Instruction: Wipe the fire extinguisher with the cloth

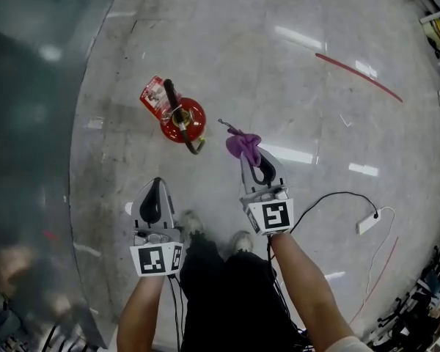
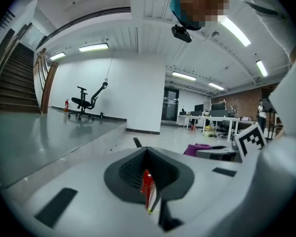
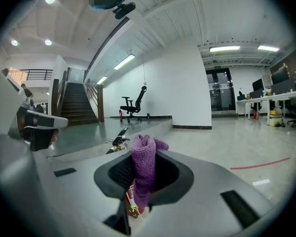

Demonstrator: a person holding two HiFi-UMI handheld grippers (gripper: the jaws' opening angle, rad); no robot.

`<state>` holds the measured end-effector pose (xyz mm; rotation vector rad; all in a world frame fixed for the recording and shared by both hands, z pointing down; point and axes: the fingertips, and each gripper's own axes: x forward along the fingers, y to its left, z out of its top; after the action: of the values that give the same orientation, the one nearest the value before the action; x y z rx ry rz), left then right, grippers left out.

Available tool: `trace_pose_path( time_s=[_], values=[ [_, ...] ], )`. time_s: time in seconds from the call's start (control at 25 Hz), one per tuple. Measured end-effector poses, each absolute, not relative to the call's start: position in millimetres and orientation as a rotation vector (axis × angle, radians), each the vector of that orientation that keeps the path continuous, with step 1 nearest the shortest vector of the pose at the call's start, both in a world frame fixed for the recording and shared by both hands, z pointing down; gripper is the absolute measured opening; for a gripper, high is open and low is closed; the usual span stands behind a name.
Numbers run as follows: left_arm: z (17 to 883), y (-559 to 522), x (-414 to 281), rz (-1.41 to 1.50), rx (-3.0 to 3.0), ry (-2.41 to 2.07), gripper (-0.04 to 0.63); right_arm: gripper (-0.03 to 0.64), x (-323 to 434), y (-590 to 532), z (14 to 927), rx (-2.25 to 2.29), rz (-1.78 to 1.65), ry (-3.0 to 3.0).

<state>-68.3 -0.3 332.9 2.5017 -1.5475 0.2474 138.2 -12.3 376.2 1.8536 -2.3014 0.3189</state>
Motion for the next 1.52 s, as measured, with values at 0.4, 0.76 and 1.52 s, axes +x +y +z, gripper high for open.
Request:
trace_pose_path(
  time_s=[0.4, 0.76, 1.52],
  values=[
    [476.4, -22.3, -41.9, 0.338, 2.652, -1.438, -0.002, 0.069, 119.7, -56.3, 540.4, 1.584, 0.245, -2.378],
    [586.2, -25.5, -35.1, 0.247, 2.534, -1.429, -0.002, 0.069, 128.1, -80.1, 652.1, 1.615, 0.338, -2.371],
    [585.8, -37.3, -49.4, 0.207, 2.566, -1.393, -0.002, 0.069, 97.9, -76.8, 728.7, 1.516, 0.488, -2.343]
  ],
)
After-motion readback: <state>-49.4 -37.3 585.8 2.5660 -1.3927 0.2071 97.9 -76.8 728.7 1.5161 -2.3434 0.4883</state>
